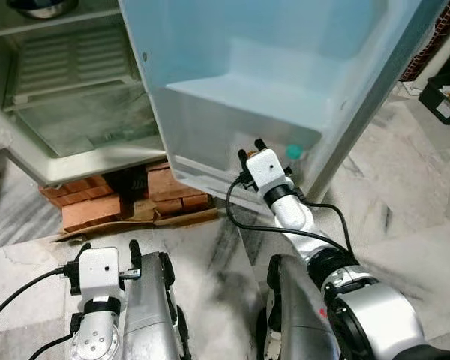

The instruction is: Restocking fridge

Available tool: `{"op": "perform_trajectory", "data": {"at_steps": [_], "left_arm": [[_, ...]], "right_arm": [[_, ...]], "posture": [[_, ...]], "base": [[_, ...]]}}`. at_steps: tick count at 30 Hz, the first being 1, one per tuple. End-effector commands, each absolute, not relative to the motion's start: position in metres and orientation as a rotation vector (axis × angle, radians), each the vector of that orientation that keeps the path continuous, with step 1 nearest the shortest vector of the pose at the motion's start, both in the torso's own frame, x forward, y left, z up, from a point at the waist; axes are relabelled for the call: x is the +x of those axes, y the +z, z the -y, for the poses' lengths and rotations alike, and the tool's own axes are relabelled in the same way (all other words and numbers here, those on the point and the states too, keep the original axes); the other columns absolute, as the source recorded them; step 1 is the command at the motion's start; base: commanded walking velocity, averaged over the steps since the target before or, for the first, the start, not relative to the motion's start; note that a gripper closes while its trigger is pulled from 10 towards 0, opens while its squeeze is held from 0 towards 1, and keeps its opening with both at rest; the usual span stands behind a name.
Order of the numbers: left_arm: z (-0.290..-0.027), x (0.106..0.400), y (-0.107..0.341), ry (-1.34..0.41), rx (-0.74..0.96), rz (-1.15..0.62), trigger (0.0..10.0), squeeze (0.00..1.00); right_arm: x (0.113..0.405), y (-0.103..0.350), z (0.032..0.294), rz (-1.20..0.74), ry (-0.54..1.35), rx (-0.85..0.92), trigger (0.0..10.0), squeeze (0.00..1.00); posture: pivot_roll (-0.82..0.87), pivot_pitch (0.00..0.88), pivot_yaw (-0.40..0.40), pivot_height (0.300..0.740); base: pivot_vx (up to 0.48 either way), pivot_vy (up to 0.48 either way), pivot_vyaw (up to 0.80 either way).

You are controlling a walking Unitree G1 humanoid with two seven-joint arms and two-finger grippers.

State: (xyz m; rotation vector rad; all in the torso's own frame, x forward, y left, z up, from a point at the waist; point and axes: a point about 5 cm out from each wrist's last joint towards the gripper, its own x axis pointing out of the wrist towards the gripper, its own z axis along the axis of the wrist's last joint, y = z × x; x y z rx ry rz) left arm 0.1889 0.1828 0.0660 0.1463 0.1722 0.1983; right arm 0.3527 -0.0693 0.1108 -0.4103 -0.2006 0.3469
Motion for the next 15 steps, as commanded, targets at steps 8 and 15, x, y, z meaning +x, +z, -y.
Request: {"op": "perform_trajectory", "data": {"at_steps": [8, 15], "left_arm": [[-0.1861, 0.1851, 0.0632, 0.195, 0.16, -0.193, 10.0, 0.0], [-0.1854, 0.1938, 0.0638, 0.189, 0.16, -0.184, 10.0, 0.0]], "right_arm": [[0.348, 0.0931, 0.0654, 0.08, 0.36, -0.357, 10.0, 0.0], [0.3517, 0.0967, 0.0702, 0.077, 0.338, -0.329, 10.0, 1.0]], "posture": [[0.14, 0.232, 0.002, 0.544], [0.13, 0.214, 0.002, 0.544]], "base": [[0.0, 0.0, 0.0], [0.0, 0.0, 0.0]]}}
